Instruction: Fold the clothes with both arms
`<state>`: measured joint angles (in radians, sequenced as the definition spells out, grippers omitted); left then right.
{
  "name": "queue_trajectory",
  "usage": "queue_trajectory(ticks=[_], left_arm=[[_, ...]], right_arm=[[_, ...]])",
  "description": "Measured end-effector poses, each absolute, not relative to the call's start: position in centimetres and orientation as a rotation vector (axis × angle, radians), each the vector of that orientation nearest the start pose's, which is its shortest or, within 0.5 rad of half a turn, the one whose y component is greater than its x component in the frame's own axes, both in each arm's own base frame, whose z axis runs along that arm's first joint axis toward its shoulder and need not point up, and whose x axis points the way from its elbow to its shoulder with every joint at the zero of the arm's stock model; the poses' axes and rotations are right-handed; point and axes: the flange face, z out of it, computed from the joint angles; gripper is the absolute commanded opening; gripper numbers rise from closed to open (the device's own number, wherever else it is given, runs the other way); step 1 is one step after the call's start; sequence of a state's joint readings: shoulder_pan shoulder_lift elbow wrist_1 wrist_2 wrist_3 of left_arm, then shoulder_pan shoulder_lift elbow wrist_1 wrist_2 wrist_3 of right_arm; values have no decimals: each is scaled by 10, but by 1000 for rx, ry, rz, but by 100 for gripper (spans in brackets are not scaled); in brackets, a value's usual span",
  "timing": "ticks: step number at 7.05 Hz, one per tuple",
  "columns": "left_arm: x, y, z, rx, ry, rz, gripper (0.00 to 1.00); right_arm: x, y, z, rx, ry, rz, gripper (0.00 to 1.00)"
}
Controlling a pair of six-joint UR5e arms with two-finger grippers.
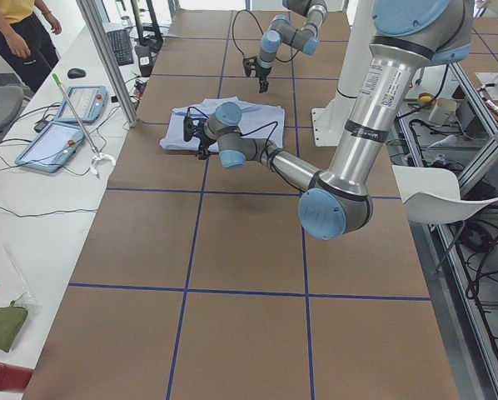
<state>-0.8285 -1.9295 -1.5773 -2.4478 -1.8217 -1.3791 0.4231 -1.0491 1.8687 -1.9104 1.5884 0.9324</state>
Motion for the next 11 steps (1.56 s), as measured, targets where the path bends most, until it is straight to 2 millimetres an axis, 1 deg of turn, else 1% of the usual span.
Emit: queue_trajectory(ticks=[1,2,3,4,5,7,8,9,10,11], left_arm=[[349,-541,362,416,1187,-392,86],[343,-535,368,416,1181,-388,86],[336,-528,373,415,1177,-385,86],[331,-522,376,415,1176,-385,86],[328,-519,376,415,1178,-384,86],[325,-516,377,416,1178,-384,86],[325,-516,377,415,1178,-384,86],[325,-516,377,415,1178,-384,86],[325,-515,377,416,1179,-384,86],[325,-515,376,416,1180,-384,86]], right_arm=[[-523,-380,266,241,-451,-200,100],[-546,-391,248,248,-474,-176,100],[-570,-402,237,246,-484,-155,100],[-585,-409,236,242,-479,-148,100],[-592,-414,240,237,-467,-149,100],[-592,-420,255,229,-444,-152,100],[-586,-424,268,226,-427,-159,100],[-574,-430,284,226,-414,-168,100],[-555,-437,298,233,-409,-180,100],[-529,-442,310,246,-405,-201,100]])
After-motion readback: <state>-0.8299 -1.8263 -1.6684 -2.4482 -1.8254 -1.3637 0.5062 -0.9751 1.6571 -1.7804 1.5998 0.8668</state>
